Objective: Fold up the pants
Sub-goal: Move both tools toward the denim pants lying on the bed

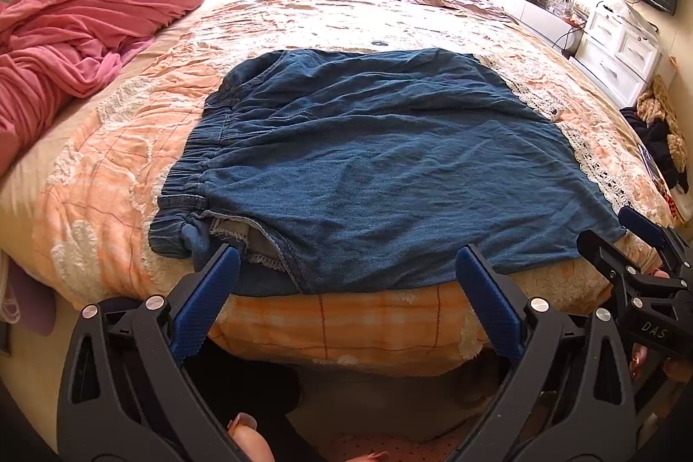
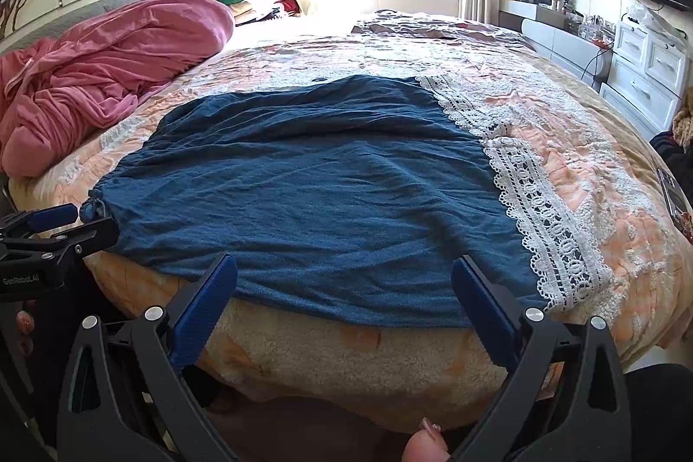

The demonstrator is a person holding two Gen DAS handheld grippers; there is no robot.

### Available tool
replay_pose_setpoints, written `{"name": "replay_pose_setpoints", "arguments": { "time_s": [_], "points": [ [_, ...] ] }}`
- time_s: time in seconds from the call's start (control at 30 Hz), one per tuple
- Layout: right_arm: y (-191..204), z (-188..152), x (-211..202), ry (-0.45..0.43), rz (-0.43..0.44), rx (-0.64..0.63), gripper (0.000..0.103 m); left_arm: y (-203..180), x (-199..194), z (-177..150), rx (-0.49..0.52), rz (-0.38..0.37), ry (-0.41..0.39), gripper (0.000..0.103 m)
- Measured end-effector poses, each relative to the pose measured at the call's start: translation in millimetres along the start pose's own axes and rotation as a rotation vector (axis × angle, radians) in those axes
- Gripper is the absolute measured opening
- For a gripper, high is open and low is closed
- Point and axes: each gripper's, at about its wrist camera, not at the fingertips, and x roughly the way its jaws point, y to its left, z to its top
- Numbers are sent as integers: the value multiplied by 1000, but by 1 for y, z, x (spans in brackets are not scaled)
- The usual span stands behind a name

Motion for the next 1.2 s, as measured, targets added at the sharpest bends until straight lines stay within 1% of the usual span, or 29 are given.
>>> {"name": "replay_pose_setpoints", "arguments": {
  "time_s": [1.2],
  "points": [
    [2,-1,2,7,-8,-7,99,0,0,1,-1,3,-4,94]
  ]
}}
